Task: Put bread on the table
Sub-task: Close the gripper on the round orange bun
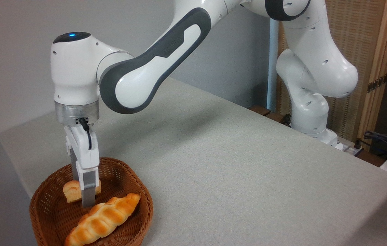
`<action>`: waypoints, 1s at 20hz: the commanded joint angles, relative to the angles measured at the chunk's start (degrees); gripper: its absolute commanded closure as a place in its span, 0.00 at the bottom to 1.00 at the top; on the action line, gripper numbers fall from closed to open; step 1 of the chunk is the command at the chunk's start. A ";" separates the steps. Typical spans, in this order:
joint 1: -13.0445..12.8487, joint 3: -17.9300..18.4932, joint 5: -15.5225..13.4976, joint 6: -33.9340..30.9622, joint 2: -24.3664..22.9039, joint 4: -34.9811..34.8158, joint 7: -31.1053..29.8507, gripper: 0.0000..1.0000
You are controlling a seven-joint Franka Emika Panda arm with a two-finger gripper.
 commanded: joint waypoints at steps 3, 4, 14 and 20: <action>0.26 0.05 1.03 0.36 0.62 0.62 -0.19 0.64; 0.26 0.05 1.03 0.36 0.62 0.62 0.07 0.65; 0.70 0.05 1.30 0.36 0.62 0.70 0.34 0.77; 0.79 0.05 1.30 0.36 0.53 0.88 0.25 0.80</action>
